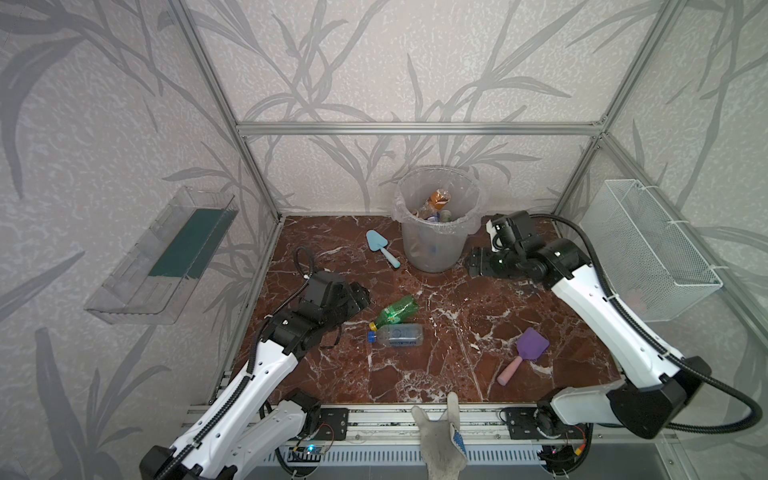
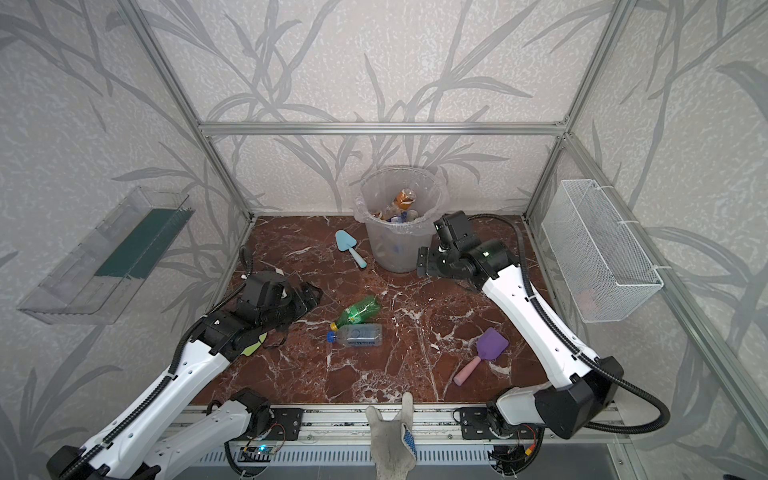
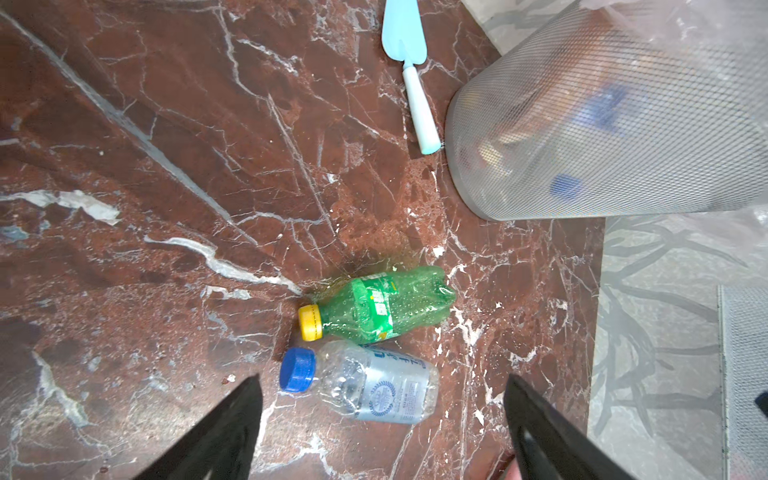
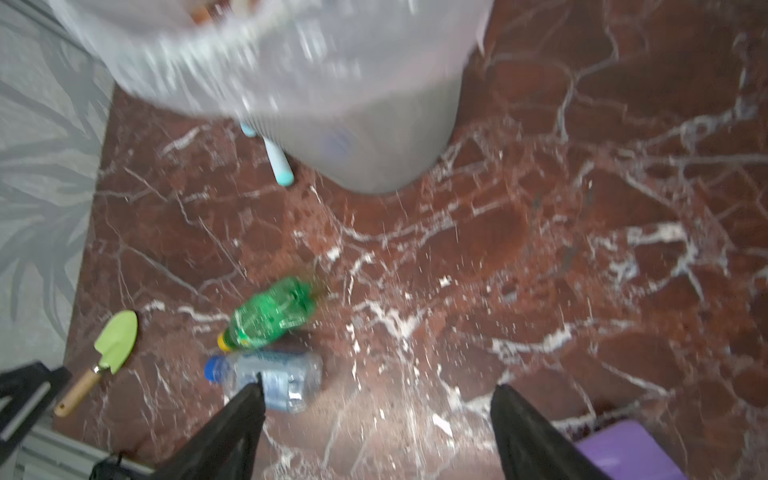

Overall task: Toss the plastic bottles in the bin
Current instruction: 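Swing the right gripper over the bin and release the Pepsi bottle, then bring the right gripper back and grasp the blue-capped water bottle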

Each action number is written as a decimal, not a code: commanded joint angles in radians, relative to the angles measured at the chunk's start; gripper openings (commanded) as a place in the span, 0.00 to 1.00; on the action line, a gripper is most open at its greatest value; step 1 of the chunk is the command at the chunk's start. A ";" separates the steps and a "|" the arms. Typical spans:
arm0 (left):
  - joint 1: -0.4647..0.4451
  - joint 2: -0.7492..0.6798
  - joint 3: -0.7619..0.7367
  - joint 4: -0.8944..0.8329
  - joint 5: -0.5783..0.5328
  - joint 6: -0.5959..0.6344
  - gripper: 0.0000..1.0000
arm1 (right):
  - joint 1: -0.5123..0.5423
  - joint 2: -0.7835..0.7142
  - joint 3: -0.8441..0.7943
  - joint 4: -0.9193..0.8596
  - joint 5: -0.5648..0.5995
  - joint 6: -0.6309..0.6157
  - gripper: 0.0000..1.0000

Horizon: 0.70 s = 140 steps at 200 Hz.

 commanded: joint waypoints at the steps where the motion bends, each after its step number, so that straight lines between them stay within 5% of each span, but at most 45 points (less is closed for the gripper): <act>1: 0.007 -0.012 -0.034 -0.013 -0.016 -0.003 0.90 | 0.053 -0.097 -0.174 0.134 -0.029 0.036 0.82; 58: 0.010 -0.002 -0.064 0.008 -0.001 -0.017 0.90 | 0.213 -0.103 -0.473 0.286 -0.093 0.053 0.81; 140: 0.009 -0.059 -0.093 -0.022 -0.008 -0.020 0.90 | 0.417 0.098 -0.432 0.436 -0.122 -0.170 0.76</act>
